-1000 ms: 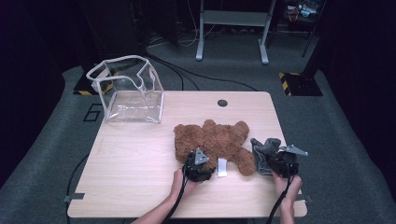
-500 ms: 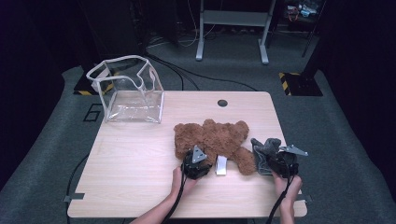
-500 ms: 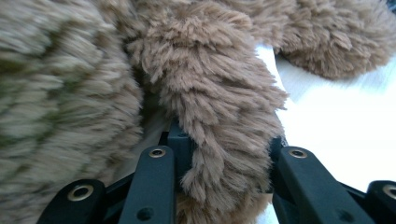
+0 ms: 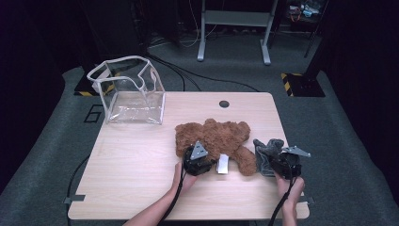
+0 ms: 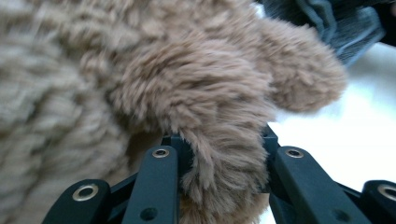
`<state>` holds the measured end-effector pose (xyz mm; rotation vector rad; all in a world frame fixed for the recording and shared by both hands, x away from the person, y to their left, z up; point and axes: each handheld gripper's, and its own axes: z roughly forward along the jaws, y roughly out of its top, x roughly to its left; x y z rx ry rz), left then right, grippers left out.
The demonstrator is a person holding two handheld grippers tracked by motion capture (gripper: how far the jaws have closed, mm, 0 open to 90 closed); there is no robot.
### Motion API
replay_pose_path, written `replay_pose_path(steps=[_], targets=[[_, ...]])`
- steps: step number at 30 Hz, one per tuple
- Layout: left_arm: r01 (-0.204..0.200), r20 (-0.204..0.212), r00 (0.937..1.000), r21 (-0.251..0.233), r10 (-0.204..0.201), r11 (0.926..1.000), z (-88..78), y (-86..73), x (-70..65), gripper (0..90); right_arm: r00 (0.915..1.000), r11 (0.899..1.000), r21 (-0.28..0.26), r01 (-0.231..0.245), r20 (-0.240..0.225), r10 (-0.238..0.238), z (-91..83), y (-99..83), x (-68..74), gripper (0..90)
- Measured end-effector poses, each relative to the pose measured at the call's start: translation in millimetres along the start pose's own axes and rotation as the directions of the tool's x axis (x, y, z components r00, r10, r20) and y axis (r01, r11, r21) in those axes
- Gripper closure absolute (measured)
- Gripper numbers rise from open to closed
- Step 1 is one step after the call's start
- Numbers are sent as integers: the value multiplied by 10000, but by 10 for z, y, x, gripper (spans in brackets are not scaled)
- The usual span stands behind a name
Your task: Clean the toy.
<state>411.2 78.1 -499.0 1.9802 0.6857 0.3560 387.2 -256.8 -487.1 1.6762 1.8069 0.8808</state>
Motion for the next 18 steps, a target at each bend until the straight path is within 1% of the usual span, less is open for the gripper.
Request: replay_pose_path(steps=[3, 5, 7, 10, 11, 12, 14, 18], targets=[[-128, 74, 9999, -105, 129, 9999, -20, 64, 27, 710, 10000, 10000, -38, 11, -8, -11, -3, 4, -9, 692], [-262, 54, 9996, -252, 264, 9993, -36, 117, 49, 710, 10000, 10000, -58, 30, 28, -30, -10, 8, -13, 691], [-329, 30, 9995, -383, 330, 9987, -52, 174, 64, 711, 10000, 10000, -36, -31, 47, 32, -15, 12, -10, 690], [-416, 120, 9990, -494, 422, 9979, -76, 253, 87, 712, 10000, 10000, -18, -34, 62, 34, -20, 19, -9, 689], [-406, 176, 9990, -525, 416, 9978, -83, 274, 90, 711, 10000, 10000, -53, -31, 62, 31, -21, 20, -9, 689], [-446, 111, 9989, -614, 454, 9971, -89, 291, 92, 712, 10000, 10000, -50, -48, 50, 48, -25, 22, -9, 689], [-413, 169, 9989, -766, 428, 9962, -114, 324, 96, 712, 10000, 9999, -101, 13, 48, -13, -25, 25, -14, 688], [-445, 217, 9986, -1103, 472, 9929, -198, 400, 88, 712, 10000, 9999, -109, 13, 48, -12, -25, 25, -32, 687]])
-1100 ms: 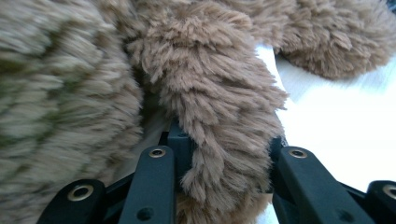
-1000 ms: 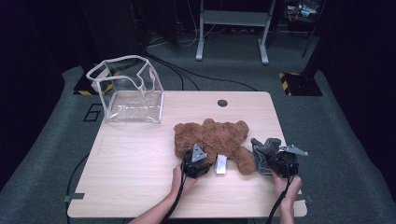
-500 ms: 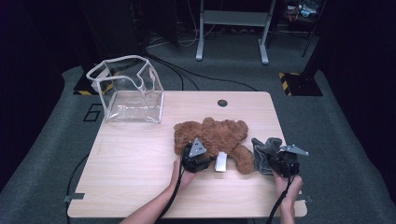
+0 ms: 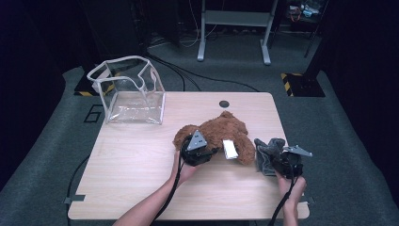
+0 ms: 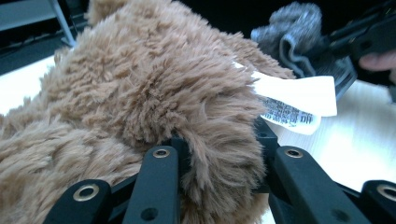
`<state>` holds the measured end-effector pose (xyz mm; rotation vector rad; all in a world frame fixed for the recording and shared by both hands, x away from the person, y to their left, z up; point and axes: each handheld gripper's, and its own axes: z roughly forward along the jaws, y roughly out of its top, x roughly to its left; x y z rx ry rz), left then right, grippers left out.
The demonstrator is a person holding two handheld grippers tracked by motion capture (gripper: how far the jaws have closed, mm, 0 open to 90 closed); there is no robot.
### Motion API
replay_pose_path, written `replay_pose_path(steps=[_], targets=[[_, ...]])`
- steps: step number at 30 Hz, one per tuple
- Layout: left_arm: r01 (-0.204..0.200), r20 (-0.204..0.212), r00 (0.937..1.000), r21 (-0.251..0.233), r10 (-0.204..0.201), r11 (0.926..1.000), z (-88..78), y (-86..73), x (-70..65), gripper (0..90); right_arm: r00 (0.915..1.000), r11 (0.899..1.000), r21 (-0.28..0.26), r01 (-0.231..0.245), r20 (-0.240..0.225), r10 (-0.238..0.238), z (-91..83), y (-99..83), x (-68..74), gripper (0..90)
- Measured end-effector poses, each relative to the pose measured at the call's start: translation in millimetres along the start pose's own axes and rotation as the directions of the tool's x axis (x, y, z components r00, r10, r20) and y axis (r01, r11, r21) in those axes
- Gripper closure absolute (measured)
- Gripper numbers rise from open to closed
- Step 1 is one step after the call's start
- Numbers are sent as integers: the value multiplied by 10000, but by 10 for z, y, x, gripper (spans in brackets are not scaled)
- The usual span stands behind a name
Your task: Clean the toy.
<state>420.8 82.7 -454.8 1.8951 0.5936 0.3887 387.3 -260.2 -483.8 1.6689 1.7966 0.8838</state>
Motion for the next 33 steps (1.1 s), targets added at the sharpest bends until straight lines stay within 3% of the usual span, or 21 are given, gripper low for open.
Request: replay_pose_path(steps=[17, 20, 24, 30, 33], targets=[[118, 490, 9988, -1121, -63, 9936, -346, 390, -142, 711, 9999, 9997, -227, -80, 139, 84, -71, 58, -33, 683], [180, 473, 9988, -934, -136, 9955, -280, 339, -109, 707, 9999, 9998, -193, -81, 141, 83, -64, 49, -30, 680], [401, 139, 9991, -422, -396, 9983, -114, 204, 12, 695, 9999, 9999, -74, -96, 57, 97, -31, 30, -4, 676], [1171, -338, 9926, 16, -1170, 9931, 25, 7, 243, 668, 10000, 10000, -38, -57, 4, 57, -5, 18, 7, 677], [1230, -494, 9913, 153, -1222, 9923, 51, -39, 303, 645, 10000, 10000, 39, -80, -16, 80, 7, 12, 28, 677]])
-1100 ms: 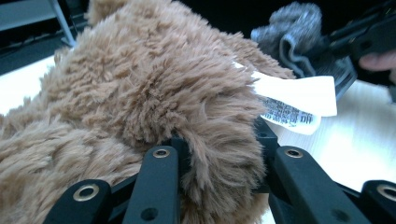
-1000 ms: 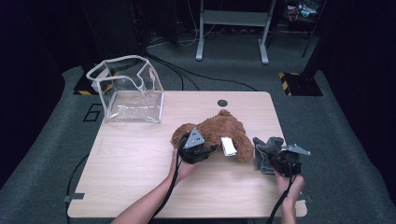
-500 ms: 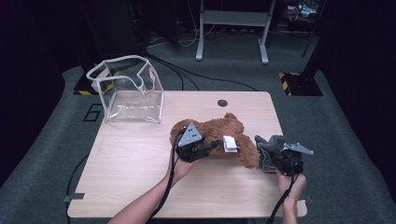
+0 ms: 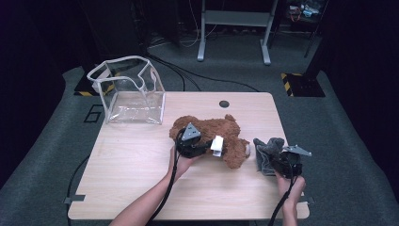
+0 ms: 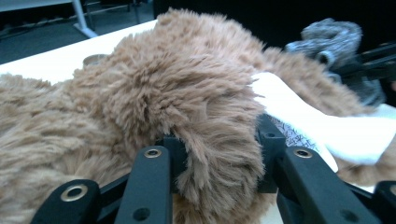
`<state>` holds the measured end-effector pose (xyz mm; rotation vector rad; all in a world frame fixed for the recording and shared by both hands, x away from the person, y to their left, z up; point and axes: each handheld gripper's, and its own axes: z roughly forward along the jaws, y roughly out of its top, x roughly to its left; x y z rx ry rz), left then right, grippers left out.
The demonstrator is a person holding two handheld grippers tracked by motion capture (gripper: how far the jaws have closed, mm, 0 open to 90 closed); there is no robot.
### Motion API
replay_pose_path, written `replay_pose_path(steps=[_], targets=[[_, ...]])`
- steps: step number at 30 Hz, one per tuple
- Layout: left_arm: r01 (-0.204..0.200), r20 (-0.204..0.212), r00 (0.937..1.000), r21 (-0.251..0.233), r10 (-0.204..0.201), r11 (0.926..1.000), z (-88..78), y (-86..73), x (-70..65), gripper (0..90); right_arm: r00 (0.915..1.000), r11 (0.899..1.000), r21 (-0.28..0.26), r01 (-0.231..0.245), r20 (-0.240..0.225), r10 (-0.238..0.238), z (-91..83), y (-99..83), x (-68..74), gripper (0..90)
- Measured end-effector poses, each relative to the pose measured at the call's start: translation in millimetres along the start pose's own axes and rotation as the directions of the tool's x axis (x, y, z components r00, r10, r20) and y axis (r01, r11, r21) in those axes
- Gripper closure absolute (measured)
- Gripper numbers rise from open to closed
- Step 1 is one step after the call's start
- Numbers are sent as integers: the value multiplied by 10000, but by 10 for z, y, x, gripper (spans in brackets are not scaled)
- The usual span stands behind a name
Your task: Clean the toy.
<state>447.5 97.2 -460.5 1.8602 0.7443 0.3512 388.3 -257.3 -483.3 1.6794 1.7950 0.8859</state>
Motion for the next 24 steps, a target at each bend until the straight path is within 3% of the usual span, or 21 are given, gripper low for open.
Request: replay_pose_path(steps=[5, 8, 12, 18, 24], targets=[[-201, -417, 9989, 69, 204, 9998, 46, -4, 5, 590, 10000, 10000, 43, 46, -52, -46, 17, -3, 28, 677], [-277, -728, 9969, 158, 288, 9995, 51, -3, 1, 509, 9999, 9999, 25, 111, -68, -111, 16, 1, 33, 677], [-285, -1139, 9930, 154, 301, 9995, 30, -20, 21, 404, 10000, 10000, 52, 72, -66, -72, 7, 2, 29, 677], [-391, -1494, 9879, 125, 406, 9992, -39, -64, 31, 327, 9999, 9999, 29, 104, -99, -104, 14, -7, 21, 677], [-854, -1979, 9767, -37, 830, 9963, -169, -121, -14, 259, 9999, 10000, 55, 43, -98, -42, 17, -14, 24, 677]])
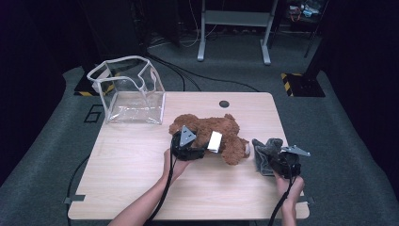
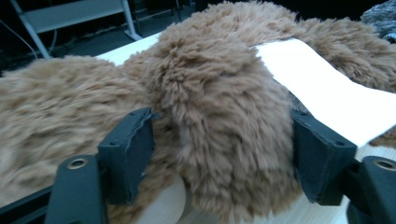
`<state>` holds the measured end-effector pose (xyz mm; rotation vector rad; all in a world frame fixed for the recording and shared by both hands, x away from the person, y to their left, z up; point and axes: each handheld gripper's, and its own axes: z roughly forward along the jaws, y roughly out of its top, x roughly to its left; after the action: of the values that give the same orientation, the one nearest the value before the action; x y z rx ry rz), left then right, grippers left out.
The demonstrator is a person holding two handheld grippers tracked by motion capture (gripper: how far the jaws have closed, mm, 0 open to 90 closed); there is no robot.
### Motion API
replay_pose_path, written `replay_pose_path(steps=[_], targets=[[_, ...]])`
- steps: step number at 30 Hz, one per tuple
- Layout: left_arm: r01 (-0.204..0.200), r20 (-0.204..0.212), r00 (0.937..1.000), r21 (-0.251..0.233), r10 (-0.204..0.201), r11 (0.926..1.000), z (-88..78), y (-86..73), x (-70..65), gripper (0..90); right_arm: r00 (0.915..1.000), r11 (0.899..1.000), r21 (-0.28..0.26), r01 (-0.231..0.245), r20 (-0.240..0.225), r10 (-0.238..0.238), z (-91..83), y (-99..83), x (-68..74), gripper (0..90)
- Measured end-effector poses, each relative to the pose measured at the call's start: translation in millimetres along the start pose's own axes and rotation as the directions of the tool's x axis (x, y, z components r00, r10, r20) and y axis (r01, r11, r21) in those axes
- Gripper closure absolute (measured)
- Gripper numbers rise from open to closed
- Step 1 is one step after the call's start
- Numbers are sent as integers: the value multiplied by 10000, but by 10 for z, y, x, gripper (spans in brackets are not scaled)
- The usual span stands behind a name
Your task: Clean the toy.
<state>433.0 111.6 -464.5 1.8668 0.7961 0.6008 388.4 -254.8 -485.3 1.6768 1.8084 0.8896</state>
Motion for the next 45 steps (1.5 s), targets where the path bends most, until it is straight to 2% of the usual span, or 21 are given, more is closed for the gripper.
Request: replay_pose_path(steps=[3, 5, 8, 9, 11, 12, 14, 18, 23, 25, 33, 35, 37, 40, 45], targets=[[-274, -328, 9991, 11, 274, 9996, -60, -33, 7, 238, 10000, 10000, -4, 0, 8, 0, 1, -1, -1, 677], [-309, -507, 9982, 27, 310, 9995, -82, -62, 29, 232, 10000, 10000, 0, -20, -1, 20, 3, -4, 3, 677], [-109, -616, 9980, -81, 103, 9999, -70, -79, 67, 255, 10000, 10000, -32, 34, -29, -34, 14, -7, 12, 677], [-197, -605, 9980, -100, 190, 9998, -62, -72, 88, 278, 10000, 10000, -6, -11, -18, 11, 15, -6, 18, 677], [-121, -665, 9977, -82, 115, 9999, -28, -46, 112, 327, 10000, 10000, -18, 54, -29, -54, 21, -2, 22, 676], [70, -607, 9981, -42, -72, 10000, -2, -29, 126, 342, 10000, 10000, -18, 49, -38, -49, 21, 0, 27, 676], [131, -728, 9973, -49, -134, 9999, 42, 12, 158, 344, 10000, 10000, -44, 54, -54, -54, 19, 3, 33, 676], [127, -923, 9956, -44, -130, 9999, 83, 70, 178, 301, 10000, 10000, -53, 49, -67, -50, 7, 1, 29, 676], [289, -1064, 9939, -22, -290, 9996, 78, 30, 214, 255, 10000, 10000, -46, 1, -45, -1, -5, -5, 9, 676], [285, -1154, 9930, 159, -265, 9995, 81, 15, 261, 241, 10000, 10000, -26, 5, -63, -5, -1, -6, 8, 676], [532, -1606, 9859, 310, -476, 9981, 152, -4, 422, 216, 10000, 10000, -34, 47, -70, -47, 6, -1, 35, 677], [564, -1730, 9836, 290, -505, 9980, 189, -3, 454, 215, 9999, 10000, -36, 88, -76, -88, 7, 0, 36, 676], [592, -1795, 9825, 468, -499, 9972, 230, 0, 486, 212, 9999, 10000, -35, 85, -73, -86, 5, 1, 37, 676], [823, -1936, 9784, 462, -719, 9955, 298, -2, 525, 206, 10000, 10000, -18, 41, -80, -41, -2, 0, 38, 676], [992, -1982, 9763, 522, -871, 9937, 407, 50, 559, 206, 10000, 10000, -43, 68, -63, -68, -5, 3, 29, 677]])
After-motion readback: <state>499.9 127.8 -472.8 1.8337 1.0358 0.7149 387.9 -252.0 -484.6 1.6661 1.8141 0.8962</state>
